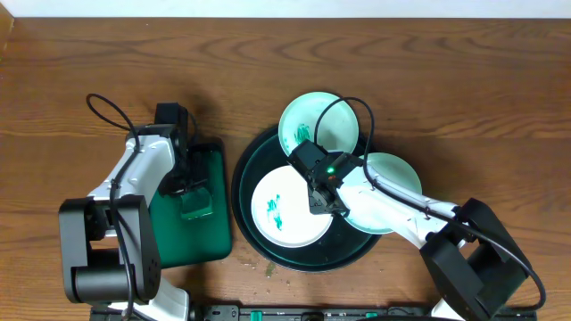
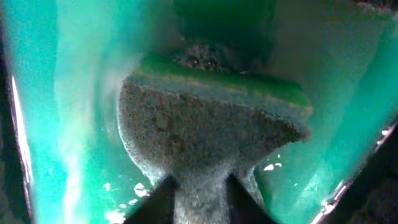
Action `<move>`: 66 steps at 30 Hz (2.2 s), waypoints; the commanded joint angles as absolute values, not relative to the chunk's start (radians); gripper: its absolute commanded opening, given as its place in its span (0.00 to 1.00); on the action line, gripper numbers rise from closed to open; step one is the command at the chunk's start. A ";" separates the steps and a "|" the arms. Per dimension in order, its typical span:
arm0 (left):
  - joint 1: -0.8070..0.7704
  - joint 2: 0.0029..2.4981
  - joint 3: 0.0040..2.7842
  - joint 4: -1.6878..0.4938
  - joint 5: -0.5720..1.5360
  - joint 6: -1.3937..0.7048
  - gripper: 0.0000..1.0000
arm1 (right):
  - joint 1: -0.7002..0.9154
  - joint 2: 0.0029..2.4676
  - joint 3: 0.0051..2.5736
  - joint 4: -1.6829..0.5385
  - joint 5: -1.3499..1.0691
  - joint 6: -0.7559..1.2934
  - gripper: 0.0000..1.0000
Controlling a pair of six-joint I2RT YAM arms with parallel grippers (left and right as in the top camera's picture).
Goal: Clean dirty plates on tray and stack at the side
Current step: 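Lower the left gripper and grasp the green sponge, then lift the green sponge up from the green tray with left gripper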
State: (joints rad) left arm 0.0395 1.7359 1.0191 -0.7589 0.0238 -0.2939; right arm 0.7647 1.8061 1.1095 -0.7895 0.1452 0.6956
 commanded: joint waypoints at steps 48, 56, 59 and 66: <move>-0.288 1.044 1.000 -0.838 -0.667 -0.537 0.07 | 0.783 1.792 1.098 -0.775 0.167 0.631 0.01; -0.288 1.044 1.000 -0.828 -0.675 -0.537 0.07 | 0.783 1.792 1.098 -0.776 0.167 0.631 0.01; -0.288 1.044 1.000 -0.828 -0.675 -0.537 0.07 | 0.783 1.792 1.098 -0.775 0.167 0.631 0.01; -0.288 1.044 1.000 -0.828 -0.675 -0.537 0.07 | 0.783 1.792 1.098 -0.775 0.168 0.631 0.01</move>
State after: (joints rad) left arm -0.2844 1.0492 0.9943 -0.8326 -0.6353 -0.5243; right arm 0.7647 1.8061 1.1091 -0.7738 0.1509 0.6453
